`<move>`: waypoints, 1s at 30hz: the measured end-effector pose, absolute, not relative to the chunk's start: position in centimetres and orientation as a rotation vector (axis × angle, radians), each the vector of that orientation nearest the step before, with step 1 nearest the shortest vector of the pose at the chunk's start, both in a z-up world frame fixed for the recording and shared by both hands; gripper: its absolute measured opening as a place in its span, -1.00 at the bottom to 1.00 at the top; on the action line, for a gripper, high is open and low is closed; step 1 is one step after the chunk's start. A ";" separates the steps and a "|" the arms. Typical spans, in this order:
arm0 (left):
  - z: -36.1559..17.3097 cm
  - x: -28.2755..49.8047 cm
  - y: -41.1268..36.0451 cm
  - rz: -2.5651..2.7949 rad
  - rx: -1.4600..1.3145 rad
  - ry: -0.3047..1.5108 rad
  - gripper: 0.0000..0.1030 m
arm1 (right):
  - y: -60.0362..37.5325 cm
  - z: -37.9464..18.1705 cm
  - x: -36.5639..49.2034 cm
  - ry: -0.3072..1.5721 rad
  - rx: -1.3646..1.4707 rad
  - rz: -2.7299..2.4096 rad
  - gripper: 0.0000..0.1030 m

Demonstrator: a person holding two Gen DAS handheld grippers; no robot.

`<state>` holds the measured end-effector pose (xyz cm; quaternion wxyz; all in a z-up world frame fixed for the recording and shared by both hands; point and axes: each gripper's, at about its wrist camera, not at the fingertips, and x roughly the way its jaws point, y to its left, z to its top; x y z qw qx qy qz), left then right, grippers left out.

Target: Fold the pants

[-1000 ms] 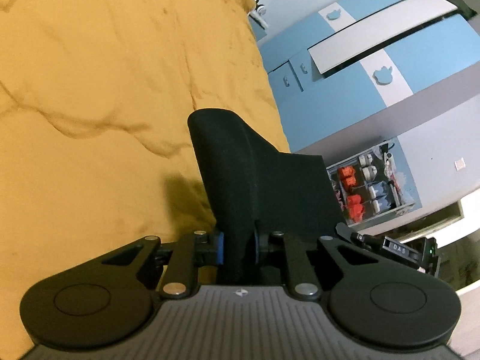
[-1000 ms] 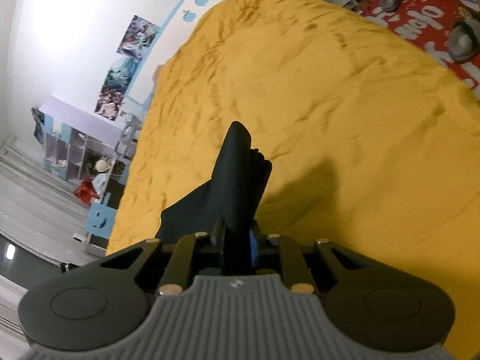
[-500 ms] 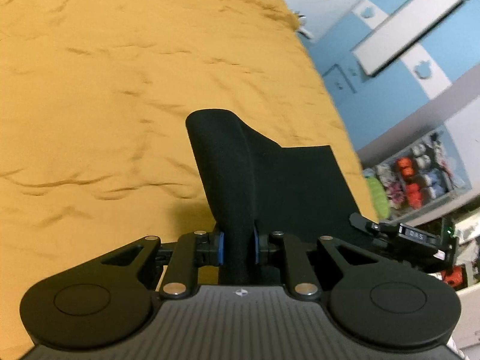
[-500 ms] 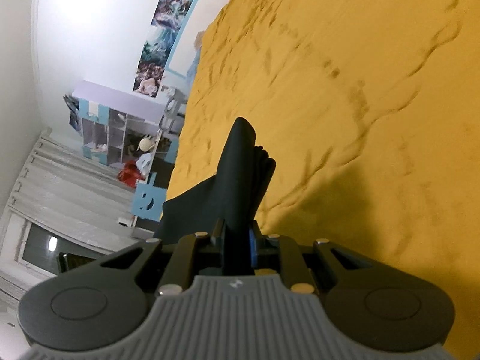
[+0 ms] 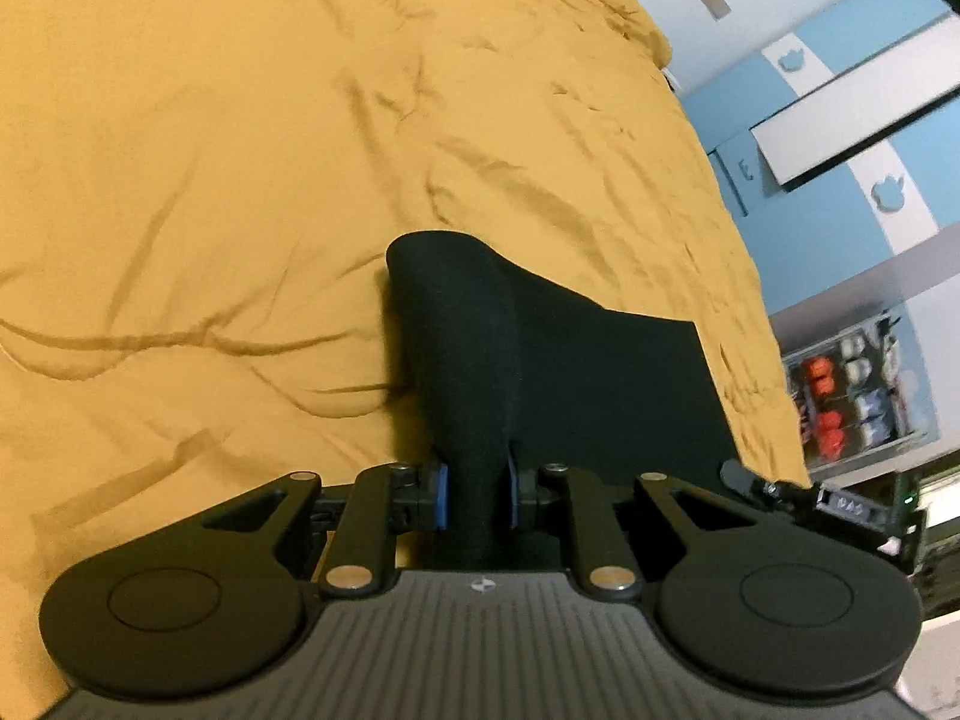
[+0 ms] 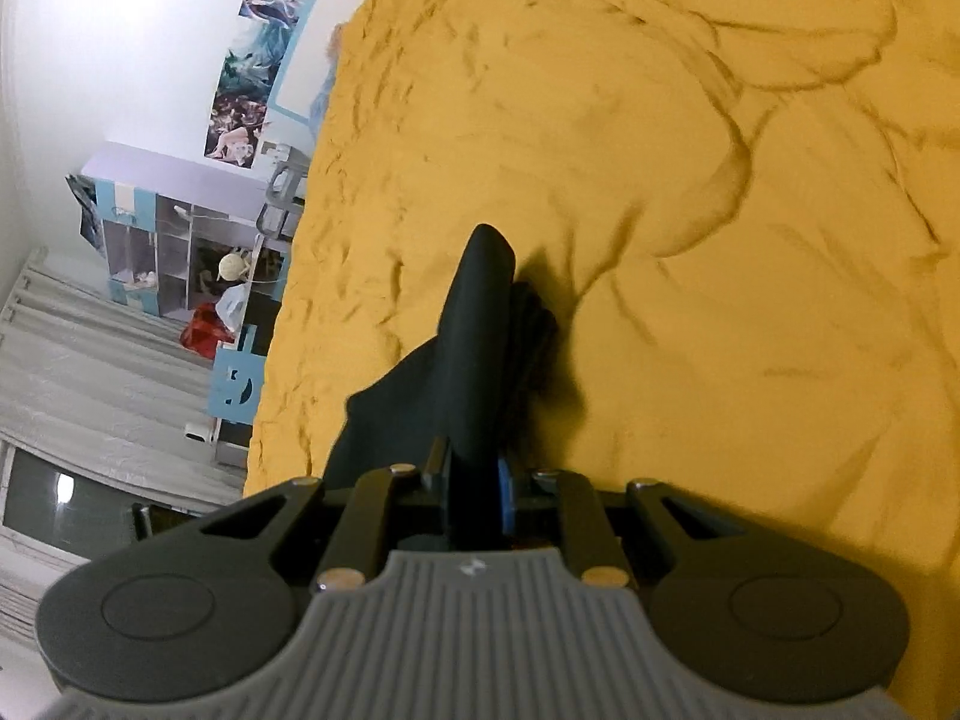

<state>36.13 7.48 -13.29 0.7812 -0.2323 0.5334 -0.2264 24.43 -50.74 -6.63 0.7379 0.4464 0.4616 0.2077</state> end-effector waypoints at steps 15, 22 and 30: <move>-11.3 35.2 9.0 -0.409 -0.357 1.168 -0.35 | -51.5 -6.0 24.0 1.033 0.746 0.396 -0.61; -6.0 29.1 6.2 -0.394 -0.204 1.018 -0.40 | -49.4 1.0 19.8 0.868 0.422 0.397 -0.61; -9.4 24.1 2.7 -0.309 -0.046 1.067 -0.46 | -42.4 1.0 14.7 0.810 -0.040 0.453 -0.62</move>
